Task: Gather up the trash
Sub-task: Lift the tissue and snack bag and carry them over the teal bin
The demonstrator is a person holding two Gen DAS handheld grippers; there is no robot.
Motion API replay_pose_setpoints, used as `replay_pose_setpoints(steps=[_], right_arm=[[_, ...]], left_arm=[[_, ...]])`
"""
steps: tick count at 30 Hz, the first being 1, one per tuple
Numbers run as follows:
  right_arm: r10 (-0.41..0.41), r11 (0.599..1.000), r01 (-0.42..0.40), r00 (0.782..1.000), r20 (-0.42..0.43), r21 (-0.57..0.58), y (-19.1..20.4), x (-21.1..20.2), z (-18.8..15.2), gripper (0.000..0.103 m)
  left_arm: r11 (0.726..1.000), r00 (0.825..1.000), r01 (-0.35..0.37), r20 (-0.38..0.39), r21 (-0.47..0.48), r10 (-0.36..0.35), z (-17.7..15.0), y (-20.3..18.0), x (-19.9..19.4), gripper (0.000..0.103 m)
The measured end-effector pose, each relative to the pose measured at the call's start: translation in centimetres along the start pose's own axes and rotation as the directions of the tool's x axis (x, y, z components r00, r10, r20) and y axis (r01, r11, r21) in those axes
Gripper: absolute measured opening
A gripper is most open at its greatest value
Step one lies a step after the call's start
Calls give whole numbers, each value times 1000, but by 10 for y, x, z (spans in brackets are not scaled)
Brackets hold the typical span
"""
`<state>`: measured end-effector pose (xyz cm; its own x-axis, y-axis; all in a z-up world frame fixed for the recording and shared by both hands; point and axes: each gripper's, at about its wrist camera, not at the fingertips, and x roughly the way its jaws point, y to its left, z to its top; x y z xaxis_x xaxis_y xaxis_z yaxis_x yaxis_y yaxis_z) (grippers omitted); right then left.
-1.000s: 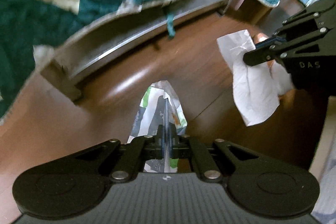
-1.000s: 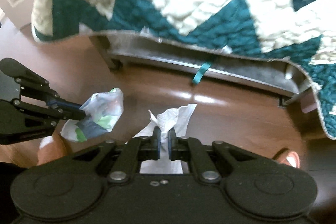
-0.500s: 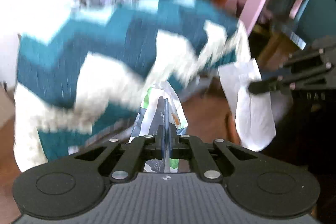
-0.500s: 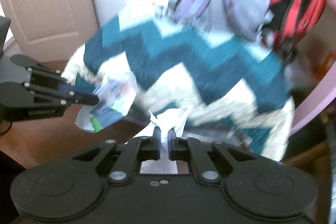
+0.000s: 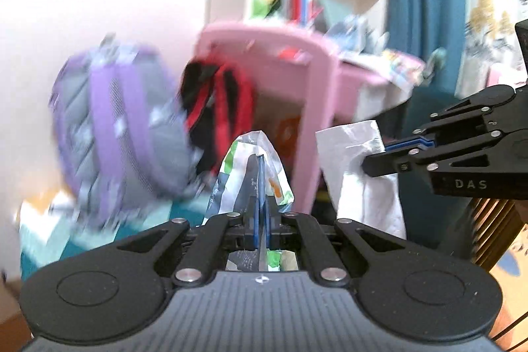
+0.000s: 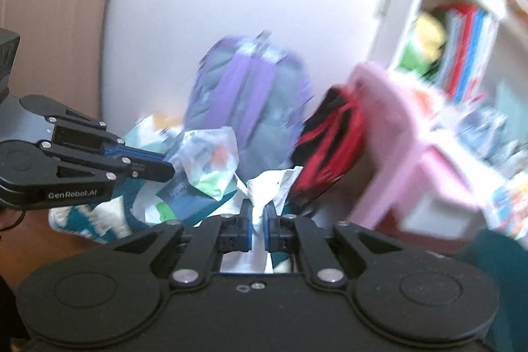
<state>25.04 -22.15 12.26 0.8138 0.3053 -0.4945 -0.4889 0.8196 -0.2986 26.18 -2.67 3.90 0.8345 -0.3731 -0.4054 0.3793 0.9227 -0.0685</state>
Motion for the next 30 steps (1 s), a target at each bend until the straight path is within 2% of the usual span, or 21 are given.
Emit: replay_pose_setpoints(steps=[7, 12, 15, 22, 25, 30], right_arm=[[-138, 990, 135, 986, 91, 32, -66, -60, 6, 4], [-241, 968, 231, 965, 107, 93, -119, -90, -5, 4], [-292, 952, 280, 952, 96, 127, -148, -100, -16, 4], [-395, 900, 390, 919, -13, 193, -210, -94, -46, 4], [-401, 884, 406, 913, -69, 233, -236, -86, -55, 4], [-391, 871, 421, 906, -161, 255, -257, -74, -67, 5]], left_arm=[[995, 989, 75, 120, 73, -83, 72, -84, 2, 3], [986, 977, 126, 160, 111, -143, 108, -136, 17, 3], [981, 972, 157, 157, 112, -174, 126, -163, 30, 3], [966, 964, 228, 109, 124, -241, 146, -221, 78, 3], [959, 958, 263, 88, 109, -272, 155, -245, 101, 3], [952, 954, 285, 67, 109, -293, 169, -275, 134, 3]])
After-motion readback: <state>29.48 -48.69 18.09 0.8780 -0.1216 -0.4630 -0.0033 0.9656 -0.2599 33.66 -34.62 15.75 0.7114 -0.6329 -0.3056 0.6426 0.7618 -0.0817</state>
